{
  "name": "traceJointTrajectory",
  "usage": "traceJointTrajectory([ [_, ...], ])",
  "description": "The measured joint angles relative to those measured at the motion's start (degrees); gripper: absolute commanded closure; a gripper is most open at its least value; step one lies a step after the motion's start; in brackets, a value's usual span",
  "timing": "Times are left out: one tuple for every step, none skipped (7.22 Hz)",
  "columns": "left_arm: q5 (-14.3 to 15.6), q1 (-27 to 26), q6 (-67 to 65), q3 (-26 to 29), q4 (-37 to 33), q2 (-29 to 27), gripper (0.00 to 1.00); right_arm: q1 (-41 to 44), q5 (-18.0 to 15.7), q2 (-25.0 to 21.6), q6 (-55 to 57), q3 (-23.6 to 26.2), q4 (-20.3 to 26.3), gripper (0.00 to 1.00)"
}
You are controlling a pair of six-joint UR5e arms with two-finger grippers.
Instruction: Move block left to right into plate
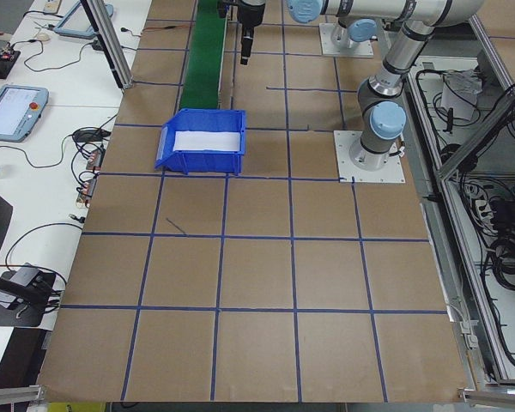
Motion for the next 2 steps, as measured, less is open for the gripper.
traceJointTrajectory([
  [0.0, 0.0, 0.0, 0.0, 0.0, 0.0, 0.0, 0.0, 0.1, 0.0, -0.3, 0.0, -0.1, 0.0],
  [0.0, 0.0, 0.0, 0.0, 0.0, 0.0, 0.0, 0.0, 0.1, 0.0, -0.4, 0.0, -0.2, 0.0],
])
